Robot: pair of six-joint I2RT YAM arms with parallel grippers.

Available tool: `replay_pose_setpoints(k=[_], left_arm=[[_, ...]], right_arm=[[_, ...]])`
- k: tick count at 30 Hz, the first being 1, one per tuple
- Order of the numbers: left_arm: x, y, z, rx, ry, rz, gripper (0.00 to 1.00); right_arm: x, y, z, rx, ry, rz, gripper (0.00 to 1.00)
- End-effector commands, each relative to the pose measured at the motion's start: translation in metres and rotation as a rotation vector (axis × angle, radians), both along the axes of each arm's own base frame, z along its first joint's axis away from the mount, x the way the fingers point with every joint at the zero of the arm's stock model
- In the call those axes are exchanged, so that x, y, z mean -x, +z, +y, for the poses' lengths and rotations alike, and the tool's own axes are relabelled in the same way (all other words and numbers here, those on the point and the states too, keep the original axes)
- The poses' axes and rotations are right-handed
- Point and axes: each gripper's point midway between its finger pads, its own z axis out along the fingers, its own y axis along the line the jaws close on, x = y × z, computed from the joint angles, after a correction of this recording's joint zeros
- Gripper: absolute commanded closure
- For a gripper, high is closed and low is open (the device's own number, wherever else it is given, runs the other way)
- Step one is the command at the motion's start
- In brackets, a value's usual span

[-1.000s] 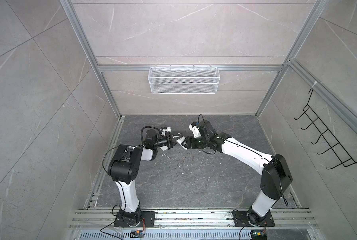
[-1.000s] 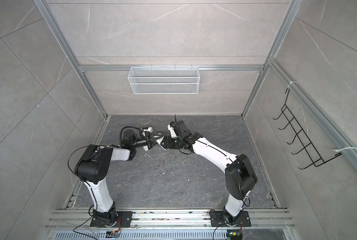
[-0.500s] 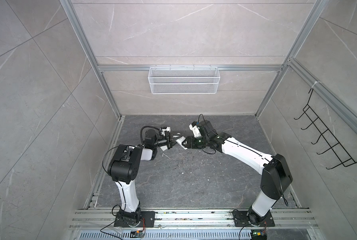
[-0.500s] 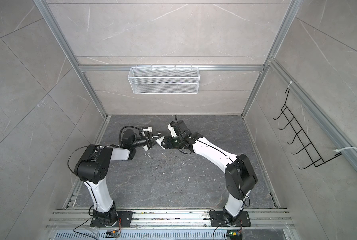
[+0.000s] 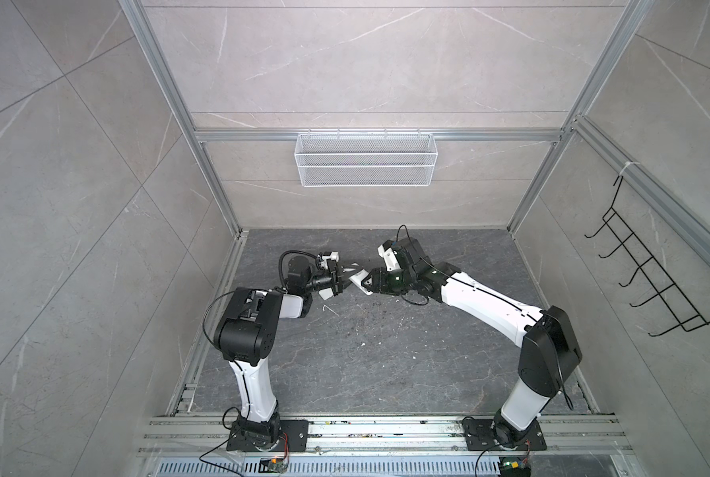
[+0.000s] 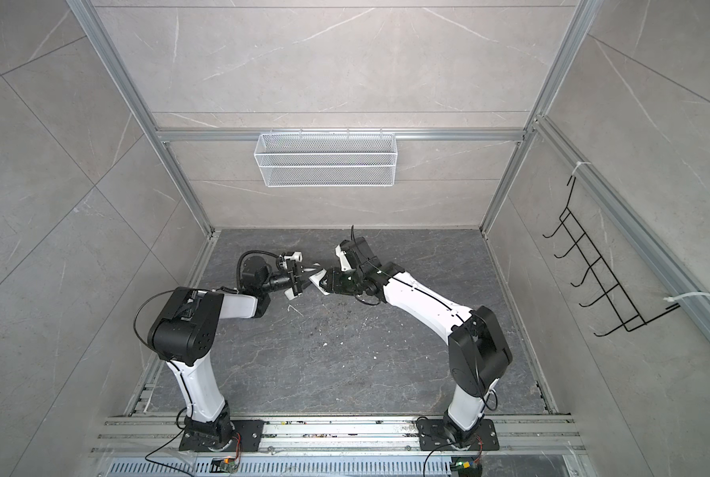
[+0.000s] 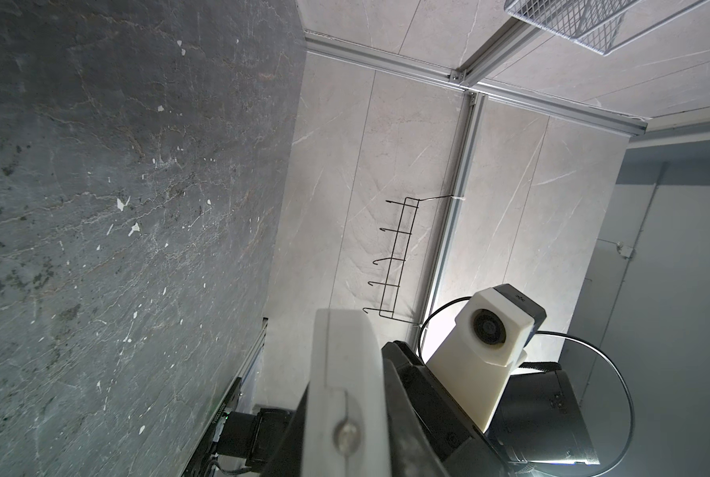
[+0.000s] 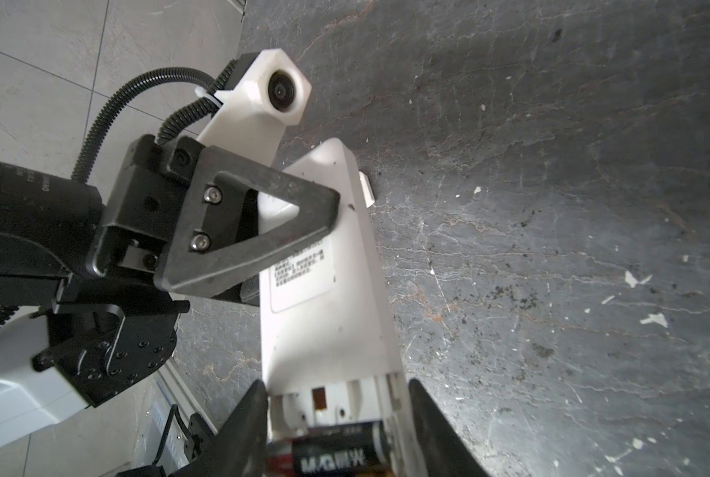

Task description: Load the batteries into the remote control

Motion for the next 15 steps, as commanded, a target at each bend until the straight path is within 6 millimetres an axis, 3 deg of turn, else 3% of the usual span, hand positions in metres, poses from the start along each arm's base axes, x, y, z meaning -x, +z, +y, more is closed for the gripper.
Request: replay_pose_setpoints(k=[1,15], left_arm=[[0.0015,0.0508,-0.0035,0.045,0.001,-0.159,1.00],[0.0024,0.0599,-0.0018,0.050,-0.009,-0.177,1.00]], right_arm=[[-0.0003,-0.0100,0.0033,0.023,-0.053,0.043,0.53],[0.0044,-0.0095,0.0004,0.045,-0.040,0.020,0.63]])
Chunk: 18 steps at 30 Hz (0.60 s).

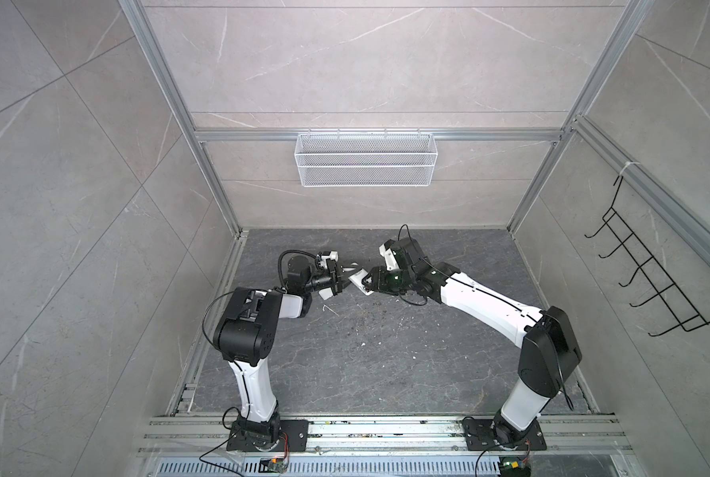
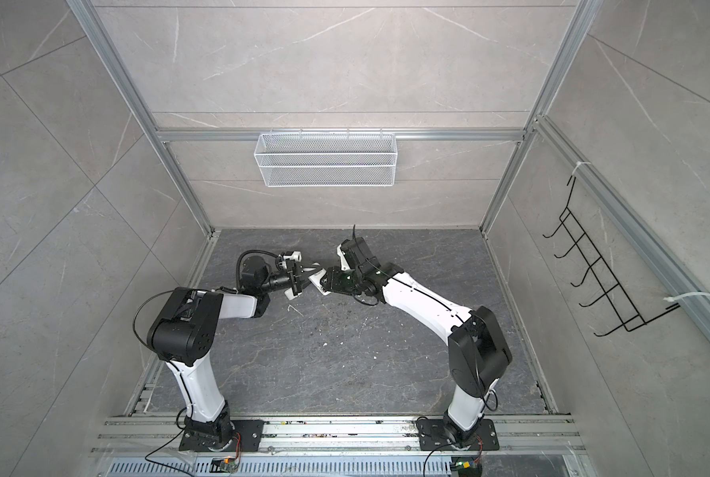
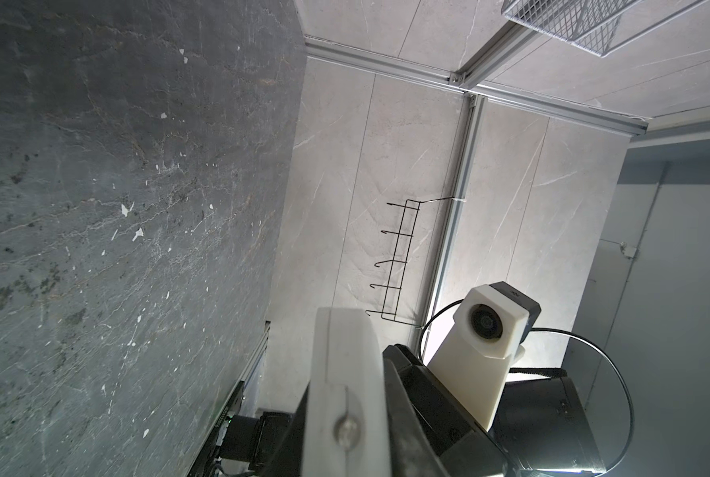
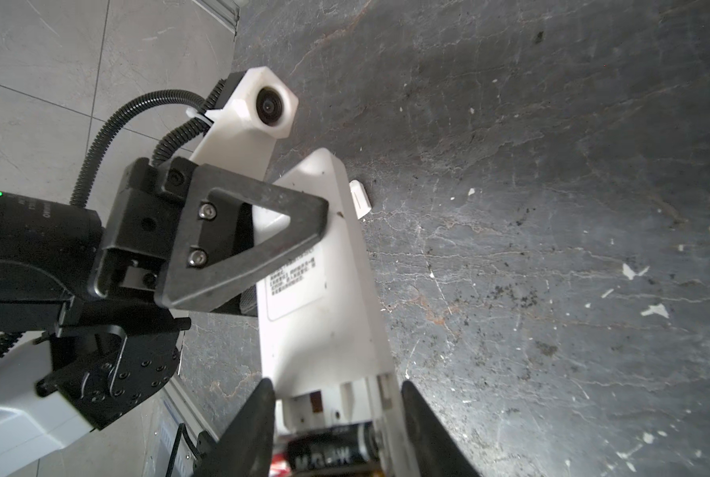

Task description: Load the batteries into the remote control

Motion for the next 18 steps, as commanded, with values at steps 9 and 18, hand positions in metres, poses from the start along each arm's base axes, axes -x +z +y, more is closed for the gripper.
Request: replay_pose_setpoints(k=[9,18], left_arm=[[0.006,0.064,-0.003,0.052,-0.018,-0.186,1.00],[0.003,0.062,-0.002,0.068,0.007,-0.182,1.00]], right_arm=[[0.006,-0.006,0.003,0.034,0.005,0.015,0.61],[-0.001,0.010,0.004,-0.030,-0.055,0.039,0.47]])
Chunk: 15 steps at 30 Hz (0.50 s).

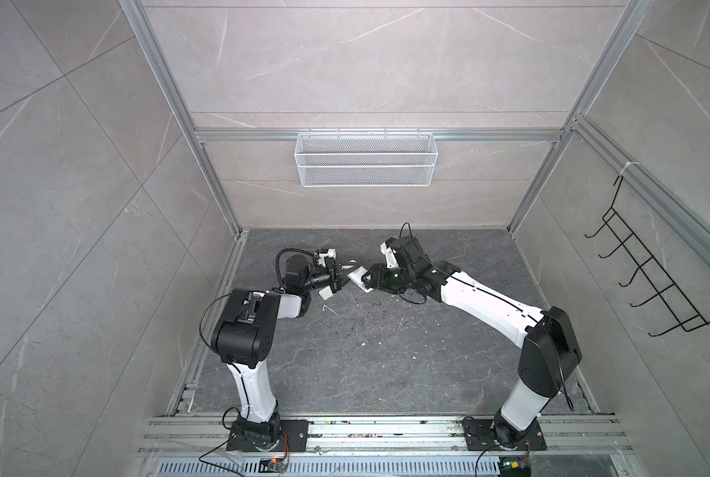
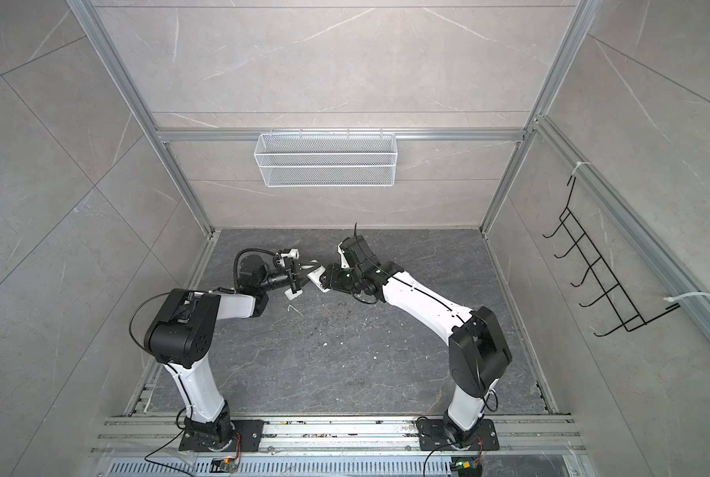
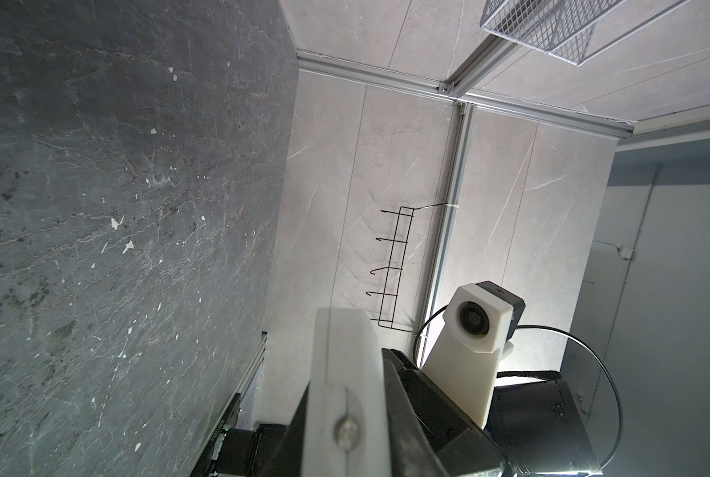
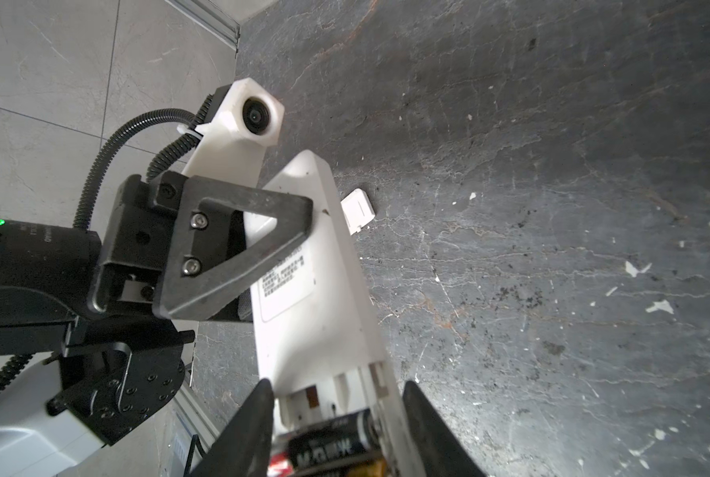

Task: Load the batteries into the remote control
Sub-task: 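Raise the right gripper away while the left gripper tilts the remote down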

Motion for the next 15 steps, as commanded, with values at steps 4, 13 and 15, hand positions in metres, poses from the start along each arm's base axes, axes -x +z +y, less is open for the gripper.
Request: replay_pose_setpoints(k=[4,13,15], left_arm=[[0.003,0.052,-0.002,0.067,-0.004,-0.159,1.00],[-0.011,0.044,0.009,0.095,0.139,-0.141,1.00],[-0.016,0.044,0.014,0.110,0.194,-0.132,1.00]], right_arm=[[0.000,0.008,0.004,-0.065,-0.027,0.035,0.35],[-0.009,0.033,-0.005,-0.323,-0.171,0.107,0.23],[-0.011,0.038,-0.009,-0.383,-0.207,0.112,0.20]])
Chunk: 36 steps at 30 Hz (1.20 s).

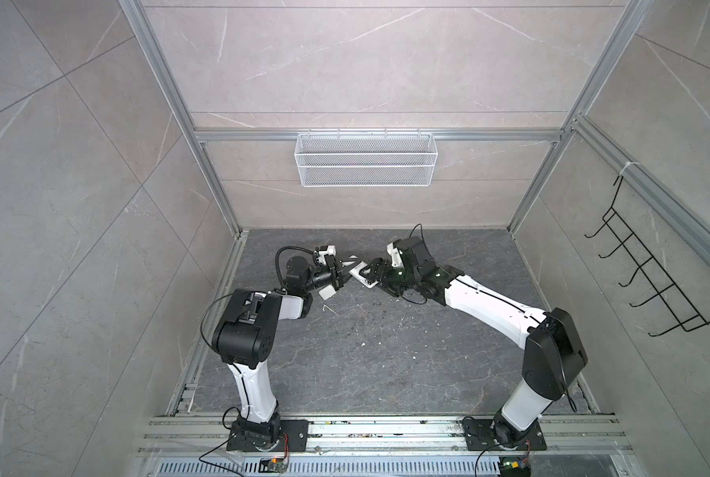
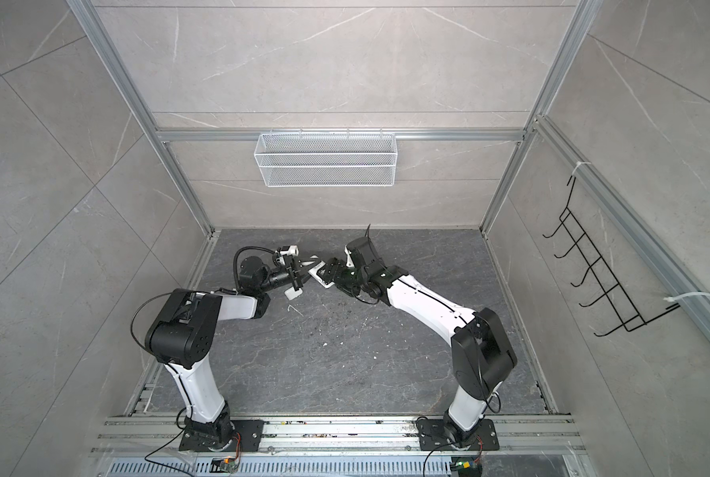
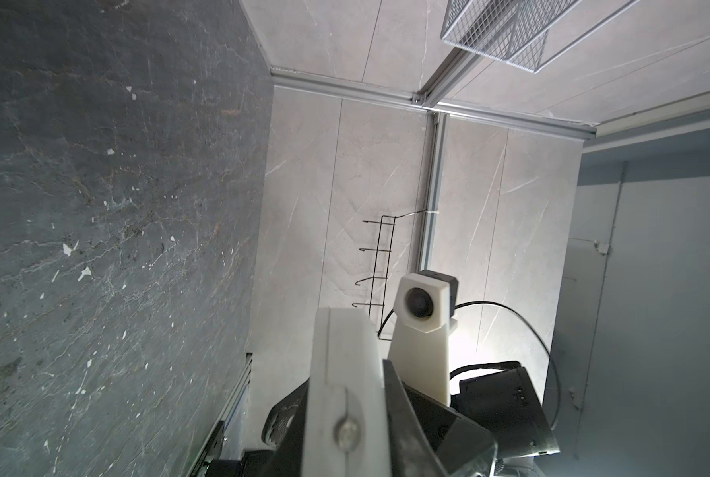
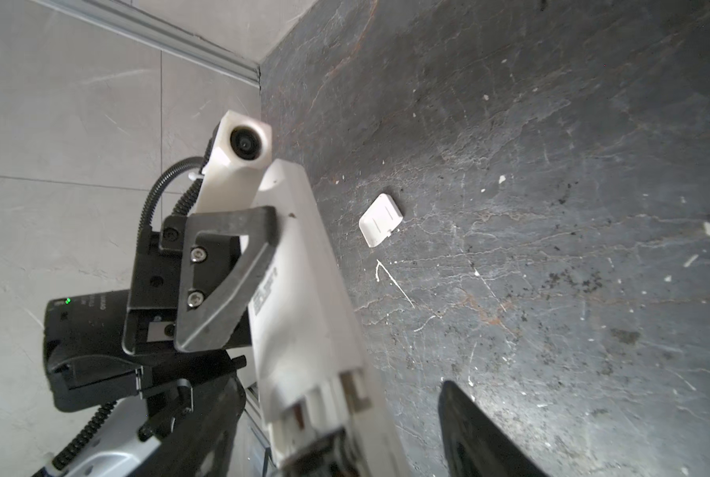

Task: Load the batteries into the remote control
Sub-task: 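Raise the right gripper away while the left gripper tilts the remote down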

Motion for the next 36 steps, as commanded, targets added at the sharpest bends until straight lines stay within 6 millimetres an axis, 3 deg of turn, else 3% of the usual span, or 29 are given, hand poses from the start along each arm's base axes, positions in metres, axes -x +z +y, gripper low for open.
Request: replay_pose_setpoints(k=[1,8,19,36], left_arm=[[-0.006,0.031,0.012,0.069,0.114,-0.086,1.00],[-0.013,0.025,0.021,0.093,0.202,-0.056,1.00],[-0.013,0.026,0.023,0.123,0.207,-0.043,1.00],[-0.012,0.023,0.019,0.131,0.198,-0.018,1.00]], right_arm=[[-0.006,0.035,-0.003,-0.185,-0.087,-0.013,0.19],[-0.005,0.038,0.000,-0.262,-0.101,-0.007,0.21],[-0.014,0.023,0.005,-0.290,-0.134,0.036,0.47],[-0.020,0.023,0.017,-0.297,-0.113,0.043,0.61]])
